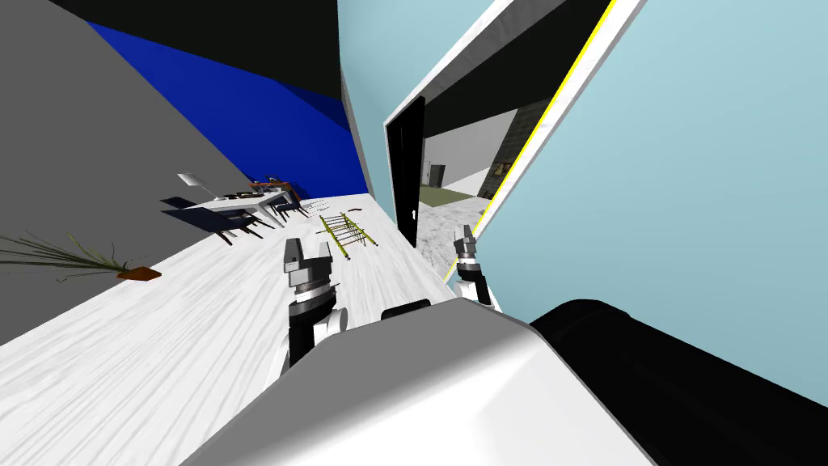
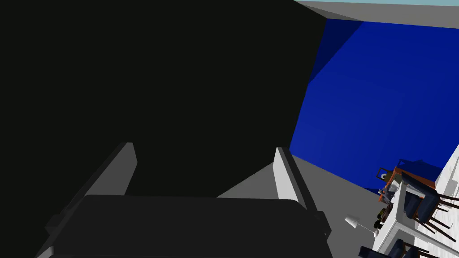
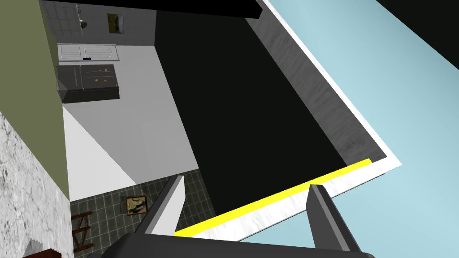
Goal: Push the door open
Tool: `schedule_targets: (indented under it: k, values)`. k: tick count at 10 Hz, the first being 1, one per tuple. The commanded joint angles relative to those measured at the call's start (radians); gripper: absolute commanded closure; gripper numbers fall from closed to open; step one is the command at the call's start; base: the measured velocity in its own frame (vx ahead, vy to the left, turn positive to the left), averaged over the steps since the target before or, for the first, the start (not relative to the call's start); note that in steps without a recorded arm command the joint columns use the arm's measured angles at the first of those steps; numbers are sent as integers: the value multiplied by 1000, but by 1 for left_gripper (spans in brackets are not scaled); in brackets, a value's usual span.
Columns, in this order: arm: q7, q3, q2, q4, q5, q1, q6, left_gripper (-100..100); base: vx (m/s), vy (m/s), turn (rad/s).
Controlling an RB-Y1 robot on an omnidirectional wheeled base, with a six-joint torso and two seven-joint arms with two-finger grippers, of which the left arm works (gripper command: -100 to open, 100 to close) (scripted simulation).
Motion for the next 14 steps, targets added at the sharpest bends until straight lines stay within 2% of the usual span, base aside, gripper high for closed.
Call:
schedule_targets:
  k: [1,4,8,10,14]
  values:
    - [2,-1,14,29,-3,-13,-6,-100,64,10,-103]
    - [5,-2,34,78,-8,-34,-16,-100,111,16,-84]
    - [12,-6,67,183,-18,-81,-37,-100,152,32,-127]
    - [14,-7,74,213,-21,-94,-44,-100,105,22,-64]
    - [21,-10,95,309,-30,-136,-63,-100,109,21,-108]
